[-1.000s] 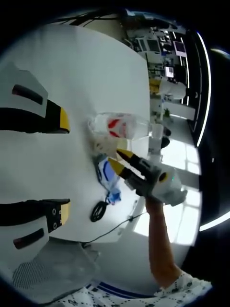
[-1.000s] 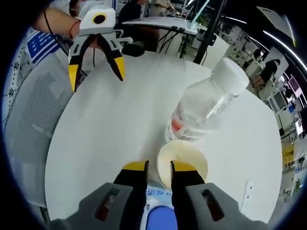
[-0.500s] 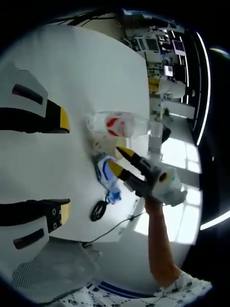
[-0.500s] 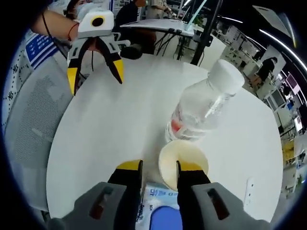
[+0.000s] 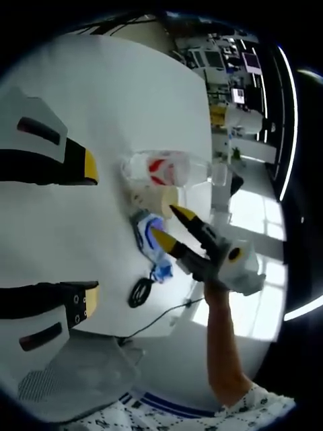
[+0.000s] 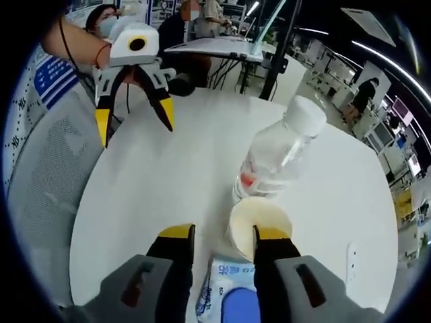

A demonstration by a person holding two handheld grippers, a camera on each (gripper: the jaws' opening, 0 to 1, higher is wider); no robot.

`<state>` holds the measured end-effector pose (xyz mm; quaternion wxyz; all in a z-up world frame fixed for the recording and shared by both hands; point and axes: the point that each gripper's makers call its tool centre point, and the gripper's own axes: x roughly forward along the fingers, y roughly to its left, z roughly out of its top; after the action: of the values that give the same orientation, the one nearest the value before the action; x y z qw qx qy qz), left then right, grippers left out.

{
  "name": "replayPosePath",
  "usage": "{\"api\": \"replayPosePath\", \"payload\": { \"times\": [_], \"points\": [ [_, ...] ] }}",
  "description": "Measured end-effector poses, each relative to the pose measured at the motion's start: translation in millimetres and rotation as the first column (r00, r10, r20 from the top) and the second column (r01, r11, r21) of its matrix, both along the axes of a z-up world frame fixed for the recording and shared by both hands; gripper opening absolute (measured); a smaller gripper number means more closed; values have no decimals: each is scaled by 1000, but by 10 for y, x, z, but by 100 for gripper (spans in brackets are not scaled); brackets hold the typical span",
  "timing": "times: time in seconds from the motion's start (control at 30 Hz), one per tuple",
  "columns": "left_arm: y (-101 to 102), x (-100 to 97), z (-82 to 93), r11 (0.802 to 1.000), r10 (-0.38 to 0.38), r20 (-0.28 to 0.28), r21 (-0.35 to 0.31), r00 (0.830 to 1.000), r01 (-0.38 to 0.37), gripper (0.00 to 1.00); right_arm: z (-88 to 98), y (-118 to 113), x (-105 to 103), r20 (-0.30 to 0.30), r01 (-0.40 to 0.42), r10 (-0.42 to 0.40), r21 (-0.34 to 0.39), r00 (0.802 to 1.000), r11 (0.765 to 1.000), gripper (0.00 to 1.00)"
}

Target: Arrange the tabletop items into an orderly group along one side of the table until the central work area is clear of visible clutter.

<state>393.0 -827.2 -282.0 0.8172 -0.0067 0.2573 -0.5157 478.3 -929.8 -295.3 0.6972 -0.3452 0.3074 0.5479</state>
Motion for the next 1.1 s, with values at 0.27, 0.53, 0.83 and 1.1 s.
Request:
{"api": "replayPosePath", "payload": {
  "times": [0.27,0.53,0.83,1.1],
  "points": [
    [-28,-27,32,1000,-9,5,11,1000,9,56,84,-10,-68,2,41,-41,57,999,998,37],
    [-68,-40,69,1000,-17,11,20,1000,17,59,225,-10,-148,-6,98,-98,139,995,985,42],
    [-91,-47,105,999,-23,24,30,999,22,63,427,-121,-333,-34,190,-188,245,982,951,51],
    [-136,-103,134,998,-35,24,44,999,34,63,619,-368,-531,-28,262,-267,306,963,915,56]
  ]
}}
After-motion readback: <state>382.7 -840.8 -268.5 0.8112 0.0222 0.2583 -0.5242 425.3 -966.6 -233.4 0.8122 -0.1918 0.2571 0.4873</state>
